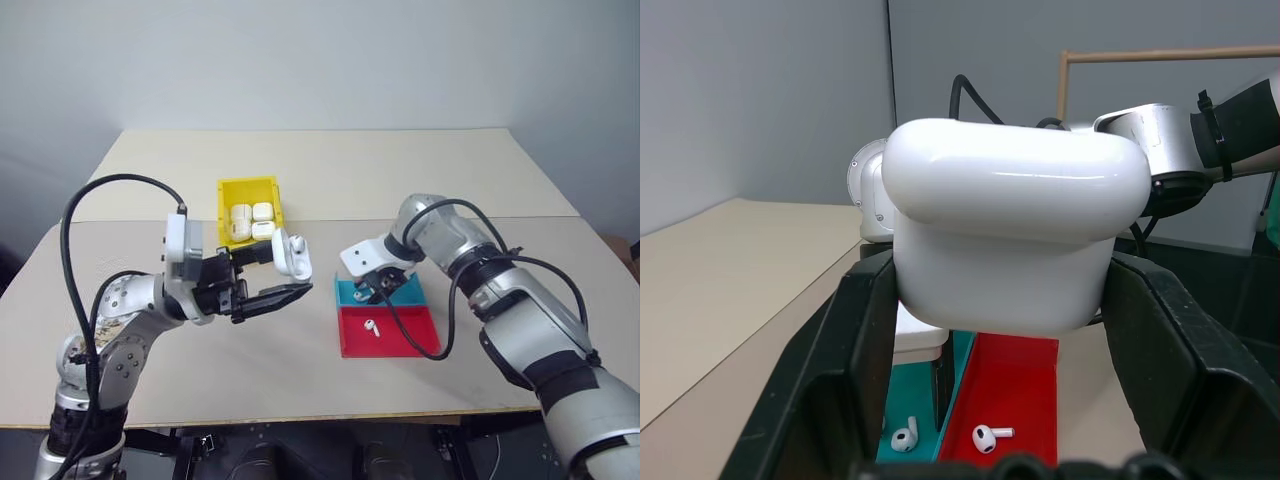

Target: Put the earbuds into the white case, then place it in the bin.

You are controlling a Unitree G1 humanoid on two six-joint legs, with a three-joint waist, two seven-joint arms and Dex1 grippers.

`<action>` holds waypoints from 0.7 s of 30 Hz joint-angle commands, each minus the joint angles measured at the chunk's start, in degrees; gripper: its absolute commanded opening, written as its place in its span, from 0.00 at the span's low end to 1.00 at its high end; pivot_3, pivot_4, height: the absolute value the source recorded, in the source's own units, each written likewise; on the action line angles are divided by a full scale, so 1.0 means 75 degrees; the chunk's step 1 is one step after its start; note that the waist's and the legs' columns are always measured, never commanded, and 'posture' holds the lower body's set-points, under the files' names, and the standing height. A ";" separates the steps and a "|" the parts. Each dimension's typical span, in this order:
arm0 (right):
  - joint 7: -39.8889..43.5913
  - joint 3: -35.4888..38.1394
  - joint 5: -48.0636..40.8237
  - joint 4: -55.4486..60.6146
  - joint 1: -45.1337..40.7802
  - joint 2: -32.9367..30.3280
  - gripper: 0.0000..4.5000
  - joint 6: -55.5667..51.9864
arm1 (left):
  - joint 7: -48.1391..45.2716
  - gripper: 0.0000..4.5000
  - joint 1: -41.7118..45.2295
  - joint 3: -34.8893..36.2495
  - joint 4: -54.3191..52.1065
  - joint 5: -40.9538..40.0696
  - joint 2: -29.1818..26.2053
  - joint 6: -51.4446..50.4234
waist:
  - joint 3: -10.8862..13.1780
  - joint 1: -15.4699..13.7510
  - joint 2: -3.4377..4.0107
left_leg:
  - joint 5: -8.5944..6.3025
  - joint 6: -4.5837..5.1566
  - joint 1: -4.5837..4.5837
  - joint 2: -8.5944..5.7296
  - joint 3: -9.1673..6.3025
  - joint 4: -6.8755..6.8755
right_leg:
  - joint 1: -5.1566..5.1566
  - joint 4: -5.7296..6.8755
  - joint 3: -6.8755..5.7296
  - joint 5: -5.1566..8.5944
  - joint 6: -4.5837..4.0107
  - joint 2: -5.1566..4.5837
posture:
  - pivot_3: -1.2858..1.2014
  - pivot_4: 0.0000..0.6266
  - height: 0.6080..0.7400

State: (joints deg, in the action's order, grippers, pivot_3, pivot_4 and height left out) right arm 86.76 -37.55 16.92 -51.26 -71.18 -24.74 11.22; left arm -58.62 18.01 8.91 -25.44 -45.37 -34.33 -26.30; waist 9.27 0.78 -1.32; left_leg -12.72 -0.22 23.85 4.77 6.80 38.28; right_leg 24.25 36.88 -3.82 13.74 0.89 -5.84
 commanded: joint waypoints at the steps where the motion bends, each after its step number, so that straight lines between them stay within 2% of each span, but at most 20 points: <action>1: -0.0011 0.0205 0.0093 -0.0089 -0.0107 0.0086 0.62 0.0223 | 0.0051 0.62 0.0029 0.0174 -0.0298 -0.0182 -0.0085 0.0116 | 0.0000 0.0000 0.0000 | 0.0000 0.0000 0.0000 0.0000 0.0000 0.0000 | 0.0000 0.0000 0.0000 0.0000 0.0000 0.0000 | 0.52 0.24 1.00; 9: -0.0120 0.0242 0.0270 -0.0222 -0.0012 0.0273 0.62 0.0261 | 0.0073 0.62 -0.0013 0.0172 -0.0335 -0.0198 -0.0113 0.0116 | 0.0000 0.0001 0.0001 | 0.0001 -0.0001 -0.0001 0.0000 0.0000 0.0000 | 0.0000 0.0001 0.0000 0.0000 0.0000 0.0000 | 0.52 0.24 1.00; 12: -0.0192 0.0232 0.0360 -0.0244 0.0039 0.0307 0.49 0.0291 | 0.0088 0.62 -0.0049 0.0189 -0.0362 -0.0211 -0.0128 0.0107 | 0.0000 0.0002 0.0001 | 0.0001 -0.0001 -0.0001 0.0001 0.0000 0.0000 | 0.0000 0.0001 0.0000 0.0000 0.0000 0.0000 | 0.52 0.24 1.00; 16: -0.0284 0.0208 0.0474 -0.0239 0.0092 0.0342 0.19 0.0271 | 0.0092 0.62 -0.0057 0.0214 -0.0353 -0.0227 -0.0155 0.0100 | -0.0001 0.0002 0.0001 | 0.0001 -0.0002 -0.0004 0.0001 0.0000 0.0000 | -0.0002 0.0003 -0.0001 0.0000 0.0000 0.0001 | 0.52 0.24 1.00; 17: -0.0304 0.0214 0.0499 -0.0235 0.0103 0.0350 0.15 0.0258 | 0.0095 0.62 -0.0053 0.0217 -0.0350 -0.0231 -0.0163 0.0098 | -0.0001 0.0002 0.0001 | 0.0001 -0.0002 -0.0006 0.0001 0.0000 0.0000 | -0.0004 0.0004 0.0000 0.0000 0.0000 0.0001 | 0.52 0.24 1.00; 21: -0.0321 0.0356 0.0488 -0.0128 0.0161 0.0369 0.15 0.0010 | 0.0091 0.62 -0.0047 0.0224 -0.0356 -0.0282 -0.0192 0.0081 | -0.0001 0.0003 0.0002 | 0.0001 -0.0001 -0.0010 0.0001 -0.0001 0.0000 | -0.0008 0.0006 0.0000 0.0000 0.0000 0.0001 | 0.52 0.24 1.00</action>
State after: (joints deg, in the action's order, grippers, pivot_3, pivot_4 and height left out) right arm 84.55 -35.41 20.24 -52.94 -70.74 -22.20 12.16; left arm -58.00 17.44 9.24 -26.07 -46.19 -35.25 -26.31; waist 9.26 0.80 -1.31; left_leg -12.72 -0.23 23.77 4.78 6.79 38.28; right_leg 24.20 36.93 -3.83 13.74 0.89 -5.83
